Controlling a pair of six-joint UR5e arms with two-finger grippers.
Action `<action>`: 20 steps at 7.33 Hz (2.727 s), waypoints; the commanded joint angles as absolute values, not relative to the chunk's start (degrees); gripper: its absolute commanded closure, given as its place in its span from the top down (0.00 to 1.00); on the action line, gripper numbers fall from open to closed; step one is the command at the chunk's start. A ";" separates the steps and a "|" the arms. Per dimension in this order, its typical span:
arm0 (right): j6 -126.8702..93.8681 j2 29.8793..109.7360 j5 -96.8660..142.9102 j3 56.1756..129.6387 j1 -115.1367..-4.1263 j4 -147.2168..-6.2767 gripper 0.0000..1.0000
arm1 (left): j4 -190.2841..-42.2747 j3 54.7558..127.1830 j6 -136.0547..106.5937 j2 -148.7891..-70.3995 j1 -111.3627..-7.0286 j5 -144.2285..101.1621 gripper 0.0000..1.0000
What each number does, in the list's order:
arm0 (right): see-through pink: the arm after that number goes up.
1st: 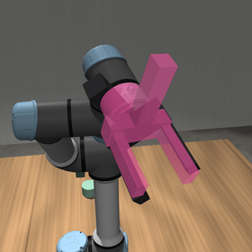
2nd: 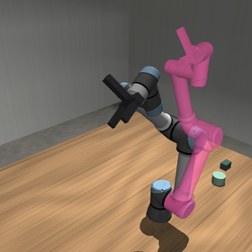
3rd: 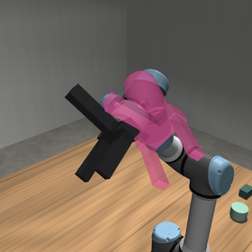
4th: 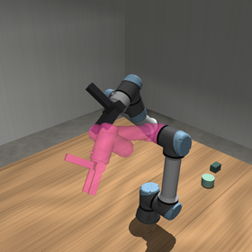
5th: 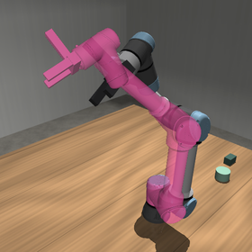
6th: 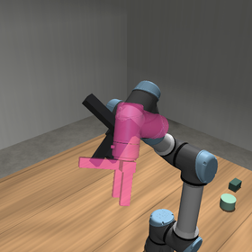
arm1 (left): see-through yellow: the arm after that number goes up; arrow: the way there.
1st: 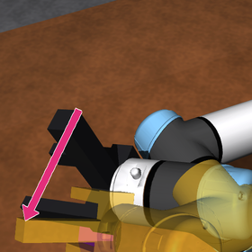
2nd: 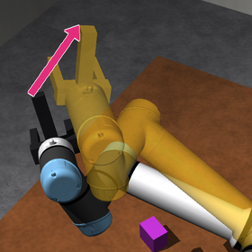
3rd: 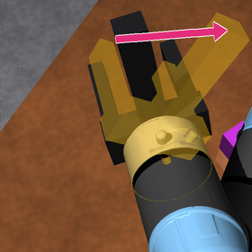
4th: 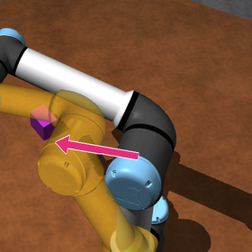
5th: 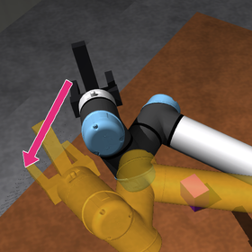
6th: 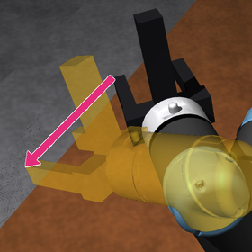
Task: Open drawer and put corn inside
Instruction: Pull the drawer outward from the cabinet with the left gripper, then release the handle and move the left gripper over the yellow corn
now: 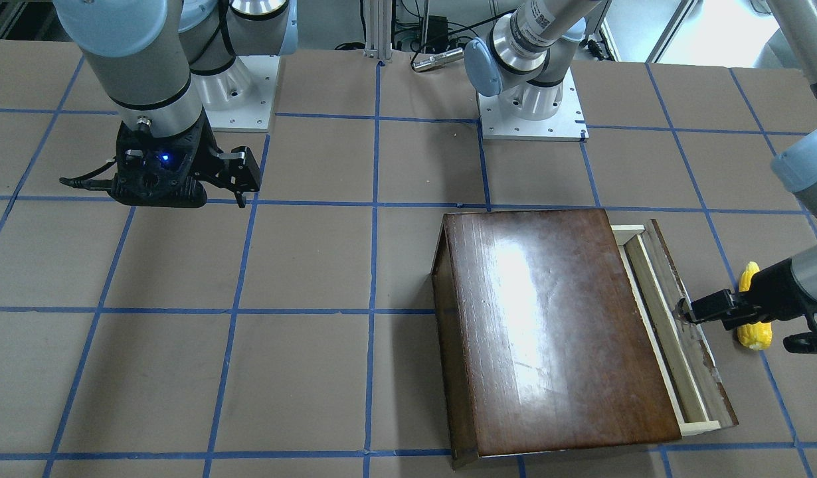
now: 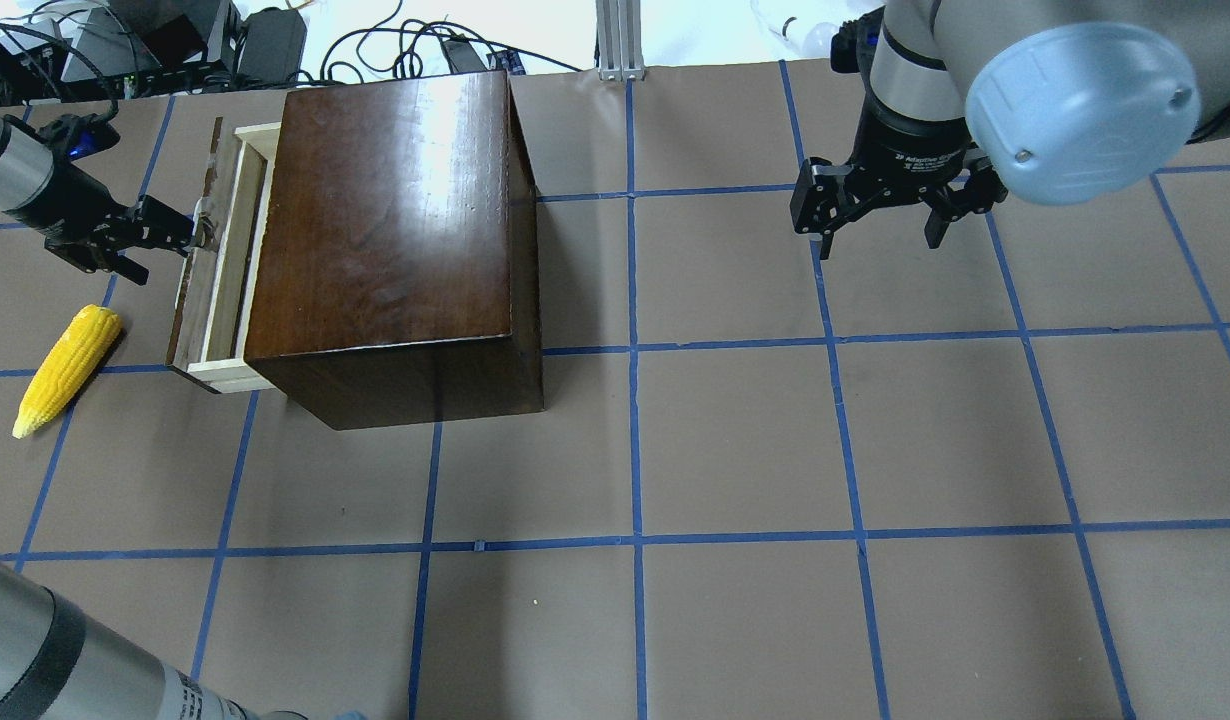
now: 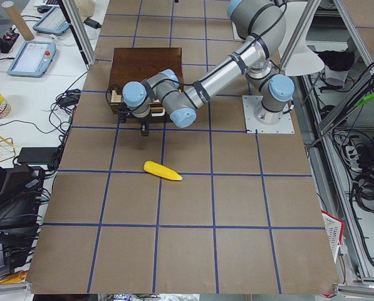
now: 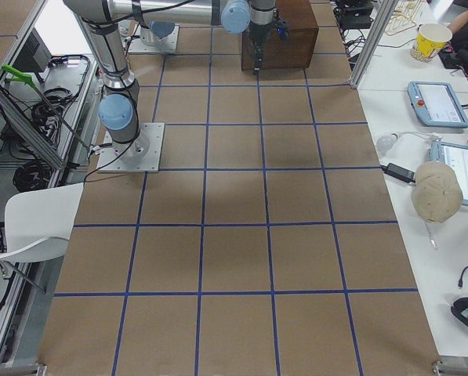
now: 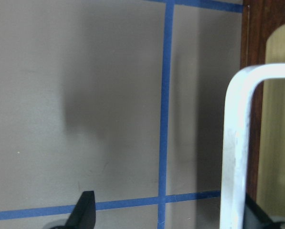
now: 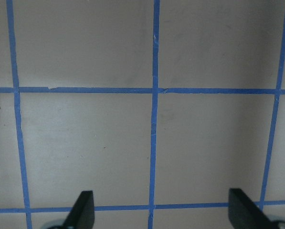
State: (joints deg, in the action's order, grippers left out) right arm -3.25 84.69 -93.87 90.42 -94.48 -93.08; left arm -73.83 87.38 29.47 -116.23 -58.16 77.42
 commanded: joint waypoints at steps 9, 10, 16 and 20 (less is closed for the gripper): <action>-3.25 84.73 -93.87 90.44 -94.48 -93.08 1.00 | -73.92 87.28 30.59 -115.58 -55.63 77.43 1.00; -3.25 84.64 -93.87 90.44 -94.48 -93.08 1.00 | -74.35 87.28 30.41 -114.97 -55.72 77.34 1.00; -3.25 84.73 -93.87 90.35 -94.48 -93.16 1.00 | -78.68 80.86 45.69 -114.77 -53.98 87.87 1.00; -3.25 84.64 -93.87 90.44 -94.48 -93.08 1.00 | -68.68 85.68 53.78 -117.33 -51.15 91.92 1.00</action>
State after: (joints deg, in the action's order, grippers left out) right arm -3.25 84.68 -93.87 90.43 -94.48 -93.10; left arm -72.47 83.72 51.73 -116.34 -51.53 90.50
